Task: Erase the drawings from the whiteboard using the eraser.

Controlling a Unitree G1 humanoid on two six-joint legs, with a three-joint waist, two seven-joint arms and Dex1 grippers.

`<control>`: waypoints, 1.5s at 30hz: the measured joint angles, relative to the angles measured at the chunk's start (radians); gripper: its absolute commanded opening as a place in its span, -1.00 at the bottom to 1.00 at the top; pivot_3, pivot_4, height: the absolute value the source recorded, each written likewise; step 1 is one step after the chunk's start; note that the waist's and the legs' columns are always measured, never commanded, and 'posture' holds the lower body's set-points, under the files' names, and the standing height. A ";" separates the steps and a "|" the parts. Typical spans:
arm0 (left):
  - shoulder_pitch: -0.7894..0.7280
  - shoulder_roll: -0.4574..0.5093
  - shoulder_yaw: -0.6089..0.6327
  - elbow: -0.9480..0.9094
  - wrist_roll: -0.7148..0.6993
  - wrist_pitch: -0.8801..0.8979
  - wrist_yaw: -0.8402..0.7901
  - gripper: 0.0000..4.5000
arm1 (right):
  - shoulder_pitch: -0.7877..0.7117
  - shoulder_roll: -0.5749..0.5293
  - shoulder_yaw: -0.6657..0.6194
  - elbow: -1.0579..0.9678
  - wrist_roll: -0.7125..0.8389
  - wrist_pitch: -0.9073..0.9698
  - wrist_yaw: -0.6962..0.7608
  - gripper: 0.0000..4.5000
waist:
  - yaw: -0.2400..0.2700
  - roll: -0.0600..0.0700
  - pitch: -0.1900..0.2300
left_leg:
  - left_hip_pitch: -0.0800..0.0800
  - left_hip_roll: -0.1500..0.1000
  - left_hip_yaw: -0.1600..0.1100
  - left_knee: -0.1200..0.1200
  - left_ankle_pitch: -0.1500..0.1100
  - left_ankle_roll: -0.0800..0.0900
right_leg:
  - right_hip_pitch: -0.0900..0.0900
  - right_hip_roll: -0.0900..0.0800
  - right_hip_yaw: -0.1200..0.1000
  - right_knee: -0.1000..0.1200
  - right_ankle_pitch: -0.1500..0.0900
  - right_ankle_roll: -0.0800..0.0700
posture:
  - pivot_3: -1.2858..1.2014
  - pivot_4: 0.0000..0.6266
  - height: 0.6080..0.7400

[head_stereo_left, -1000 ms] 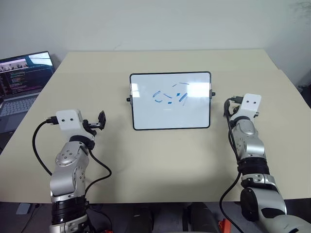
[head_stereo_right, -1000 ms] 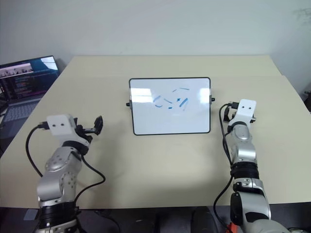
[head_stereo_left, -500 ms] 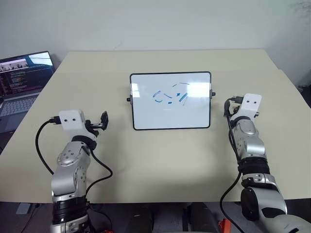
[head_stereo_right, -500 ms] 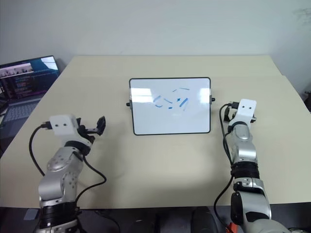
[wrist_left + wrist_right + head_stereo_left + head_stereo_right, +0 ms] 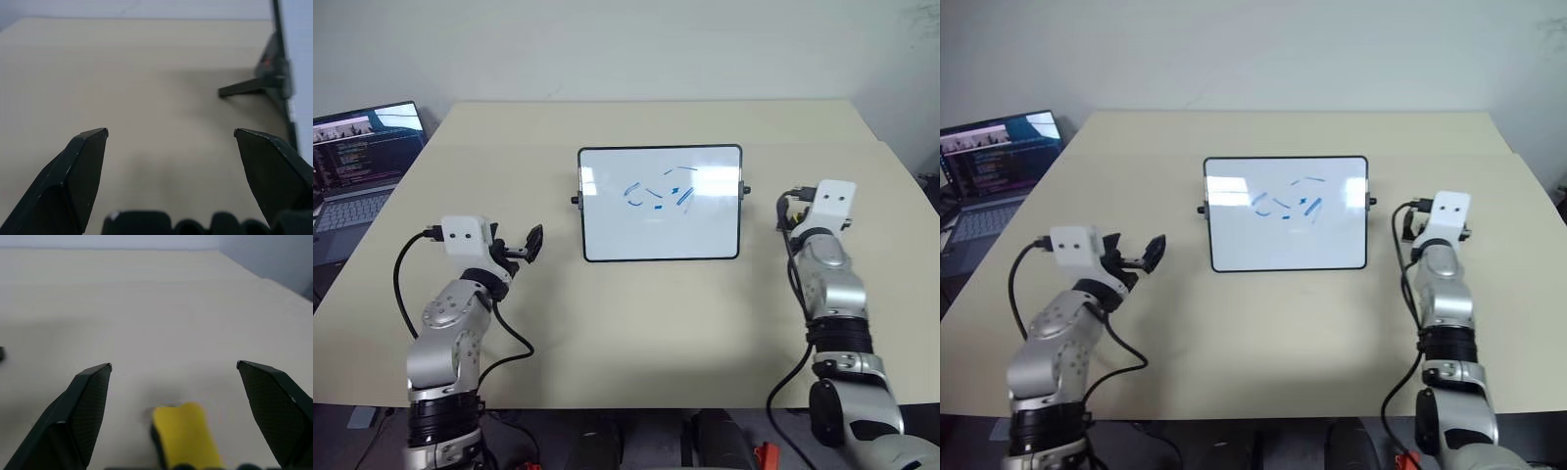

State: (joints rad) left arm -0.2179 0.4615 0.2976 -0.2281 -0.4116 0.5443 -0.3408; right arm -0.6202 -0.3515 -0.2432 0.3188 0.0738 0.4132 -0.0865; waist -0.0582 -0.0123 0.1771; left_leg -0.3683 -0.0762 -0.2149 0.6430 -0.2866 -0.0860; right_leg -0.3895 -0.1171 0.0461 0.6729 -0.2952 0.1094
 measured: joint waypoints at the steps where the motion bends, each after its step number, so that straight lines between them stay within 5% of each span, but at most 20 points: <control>1: -0.005 0.047 -0.002 -0.044 -0.042 0.043 -0.047 1.00 | -0.011 -0.042 -0.003 -0.006 0.007 0.058 0.024 1.00 | 0.001 0.000 0.000 | 0.000 0.000 0.000 0.000 0.000 0.000 | 0.000 0.000 0.000 0.000 0.000 0.000 | 0.03 -0.52 1.00; 7: -0.072 0.235 -0.039 -0.169 -0.223 0.224 -0.250 1.00 | -0.098 -0.190 0.001 0.023 0.036 0.257 0.184 1.00 | -0.004 0.001 0.001 | 0.002 0.001 0.002 -0.002 -0.001 0.001 | 0.001 0.000 0.001 -0.001 0.000 0.000 | 0.03 -0.52 1.00; 12: -0.166 0.243 -0.162 -0.198 -0.277 0.303 -0.317 1.00 | -0.121 -0.198 0.026 0.122 0.057 0.315 0.272 1.00 | 0.000 -0.001 0.002 | 0.001 0.001 0.002 -0.002 0.000 0.001 | 0.001 0.000 0.001 -0.003 0.000 0.000 | 0.03 -0.52 1.00; 32: -0.450 -0.124 -0.498 0.020 -0.051 0.214 -0.213 1.00 | -0.134 -0.204 0.021 0.040 0.072 0.434 0.303 1.00 | 0.004 -0.001 0.002 | -0.008 0.000 0.002 0.001 0.000 0.000 | -0.001 0.000 -0.002 -0.012 0.002 0.003 | 0.03 -0.52 1.00; 45: -0.458 -0.188 -0.570 0.027 -0.017 0.215 -0.239 1.00 | -0.086 -0.211 -0.006 -0.009 0.104 0.512 0.324 1.00 | 0.003 -0.001 0.002 | -0.010 0.000 0.002 0.002 0.000 0.000 | -0.002 -0.001 -0.002 -0.011 0.002 0.003 | 0.03 -0.52 1.00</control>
State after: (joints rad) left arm -0.6760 0.2739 -0.2725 -0.2010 -0.4287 0.7597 -0.5801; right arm -0.7065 -0.5629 -0.2492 0.3102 0.1776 0.9251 0.2377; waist -0.0547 -0.0129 0.1790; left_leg -0.3779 -0.0762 -0.2130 0.6448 -0.2868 -0.0858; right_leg -0.3918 -0.1178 0.0442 0.6622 -0.2930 0.1124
